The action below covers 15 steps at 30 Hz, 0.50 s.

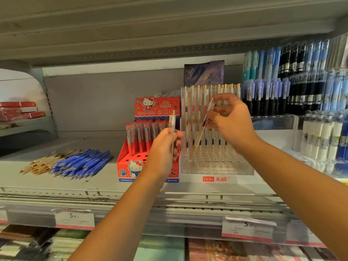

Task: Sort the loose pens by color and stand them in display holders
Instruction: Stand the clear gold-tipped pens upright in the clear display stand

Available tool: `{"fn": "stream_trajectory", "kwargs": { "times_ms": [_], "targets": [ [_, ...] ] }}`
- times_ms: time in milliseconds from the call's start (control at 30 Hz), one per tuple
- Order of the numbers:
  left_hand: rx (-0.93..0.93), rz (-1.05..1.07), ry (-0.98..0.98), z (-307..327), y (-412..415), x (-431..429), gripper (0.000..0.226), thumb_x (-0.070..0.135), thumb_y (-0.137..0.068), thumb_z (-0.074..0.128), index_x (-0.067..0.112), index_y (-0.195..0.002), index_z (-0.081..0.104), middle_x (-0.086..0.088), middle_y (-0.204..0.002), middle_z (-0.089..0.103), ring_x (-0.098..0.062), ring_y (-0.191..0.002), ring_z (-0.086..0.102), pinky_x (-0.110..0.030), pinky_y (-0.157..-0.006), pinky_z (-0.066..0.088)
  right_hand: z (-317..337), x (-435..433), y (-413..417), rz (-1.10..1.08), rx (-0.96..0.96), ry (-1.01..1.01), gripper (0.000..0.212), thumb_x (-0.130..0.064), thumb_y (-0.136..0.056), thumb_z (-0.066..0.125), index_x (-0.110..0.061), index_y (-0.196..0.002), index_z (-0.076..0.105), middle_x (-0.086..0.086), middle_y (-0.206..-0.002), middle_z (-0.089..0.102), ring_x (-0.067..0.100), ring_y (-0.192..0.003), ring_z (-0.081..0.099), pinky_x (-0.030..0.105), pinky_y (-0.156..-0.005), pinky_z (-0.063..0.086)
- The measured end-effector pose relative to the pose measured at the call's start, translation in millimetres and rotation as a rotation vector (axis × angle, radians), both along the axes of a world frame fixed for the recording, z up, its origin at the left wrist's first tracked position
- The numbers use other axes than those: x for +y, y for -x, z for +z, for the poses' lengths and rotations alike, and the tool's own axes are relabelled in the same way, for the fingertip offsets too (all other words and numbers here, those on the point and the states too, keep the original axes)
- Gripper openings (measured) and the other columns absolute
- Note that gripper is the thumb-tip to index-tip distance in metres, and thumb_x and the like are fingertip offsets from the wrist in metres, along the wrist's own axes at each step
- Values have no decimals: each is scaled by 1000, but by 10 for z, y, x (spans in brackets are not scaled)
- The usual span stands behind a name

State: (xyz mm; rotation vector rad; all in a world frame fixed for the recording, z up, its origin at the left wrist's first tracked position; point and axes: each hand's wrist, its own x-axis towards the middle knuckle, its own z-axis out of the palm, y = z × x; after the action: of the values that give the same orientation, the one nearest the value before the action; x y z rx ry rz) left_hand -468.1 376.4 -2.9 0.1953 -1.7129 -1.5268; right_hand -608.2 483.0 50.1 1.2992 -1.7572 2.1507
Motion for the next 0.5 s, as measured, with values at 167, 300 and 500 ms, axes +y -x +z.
{"fn": "stream_trajectory", "kwargs": {
  "times_ms": [167, 300, 500],
  "targets": [
    [-47, 19, -6, 3, 12, -2, 42, 18, -101, 33, 25, -73, 65, 9, -61, 52, -8, -57, 44, -25, -57, 37, -77, -82, 77, -10, 62, -47, 41, 8, -89, 62, -27, -109, 56, 8, -100, 62, 21, -91, 66, 28, -63, 61],
    [-98, 79, 128, -15, 2, -19, 30, 18, -101, 44, 30, -93, 70, 21, -75, 67, 4, -72, 62, -18, -65, 52, -121, -175, 116, -69, 110, -121, 46, 7, -88, 64, -32, -110, 56, 1, -96, 64, 17, -89, 68, 35, -67, 62],
    [-39, 75, 173, -41, 26, -4, 22, 17, -97, 60, 38, -96, 68, 20, -90, 72, 3, -83, 67, -13, -66, 53, -243, -295, 85, -154, 300, -290, 41, -10, -85, 74, -35, -111, 55, -12, -88, 65, 8, -83, 66, 38, -73, 61]
  ]
}}
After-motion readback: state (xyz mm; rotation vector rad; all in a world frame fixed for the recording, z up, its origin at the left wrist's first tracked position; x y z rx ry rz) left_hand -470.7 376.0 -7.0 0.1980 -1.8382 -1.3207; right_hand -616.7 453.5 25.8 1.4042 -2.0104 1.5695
